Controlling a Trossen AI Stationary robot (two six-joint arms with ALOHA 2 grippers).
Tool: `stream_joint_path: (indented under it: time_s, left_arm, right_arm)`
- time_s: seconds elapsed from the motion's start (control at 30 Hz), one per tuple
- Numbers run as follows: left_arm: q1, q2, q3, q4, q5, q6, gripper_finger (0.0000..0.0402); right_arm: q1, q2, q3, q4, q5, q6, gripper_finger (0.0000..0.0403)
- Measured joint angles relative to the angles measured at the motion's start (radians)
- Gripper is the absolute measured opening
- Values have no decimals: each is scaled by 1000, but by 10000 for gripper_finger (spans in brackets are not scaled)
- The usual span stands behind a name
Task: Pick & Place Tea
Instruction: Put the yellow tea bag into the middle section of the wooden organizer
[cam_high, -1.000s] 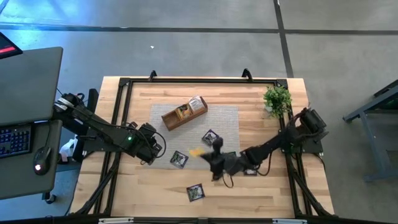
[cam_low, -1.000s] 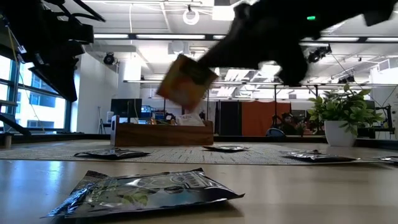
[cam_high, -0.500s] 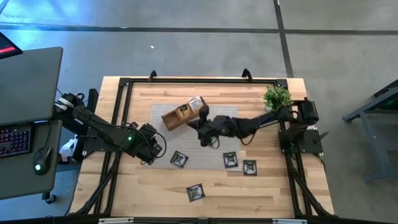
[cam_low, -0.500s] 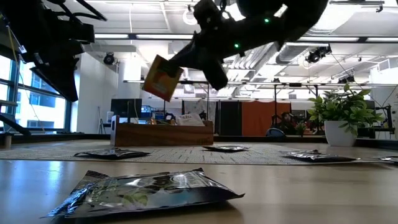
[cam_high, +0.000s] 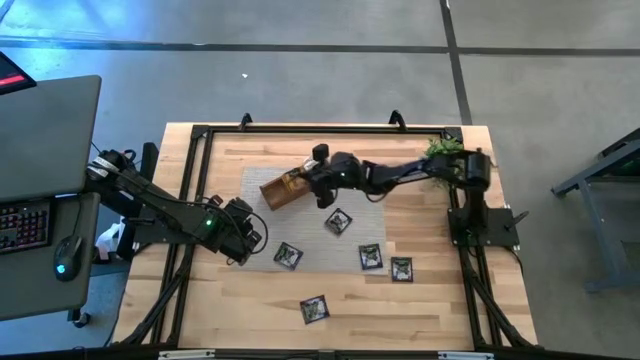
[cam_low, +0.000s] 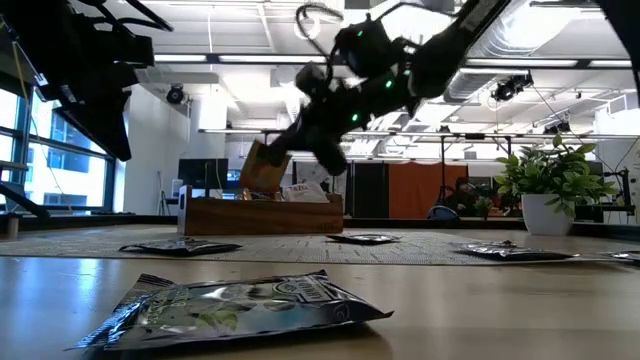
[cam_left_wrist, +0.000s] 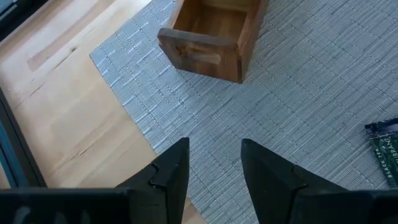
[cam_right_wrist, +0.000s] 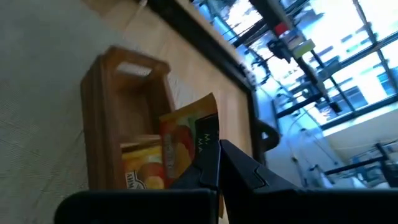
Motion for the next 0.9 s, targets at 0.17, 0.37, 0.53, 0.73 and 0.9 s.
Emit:
stream_joint_path:
  time_s: [0.17, 0.37, 0.53, 0.73, 0.9]
  left_arm:
    - [0, 0, 0, -1, -8, 0, 143]
    - [0, 0, 0, -6, -13, 9, 143]
    - [0, 0, 0, -10, -13, 10, 143]
    - [0, 0, 0, -10, -14, 11, 143]
    - [0, 0, 0, -10, -17, 11, 143]
  right_arm:
    - [-9, 89, 90, -123, 101, -63, 0]
    - [-16, 97, 172, -319, 106, -56, 0]
    - [-16, 97, 204, -324, 197, -124, 0]
    - [-17, 97, 211, -393, 111, -259, 0]
    - [-16, 97, 210, -404, 66, -258, 0]
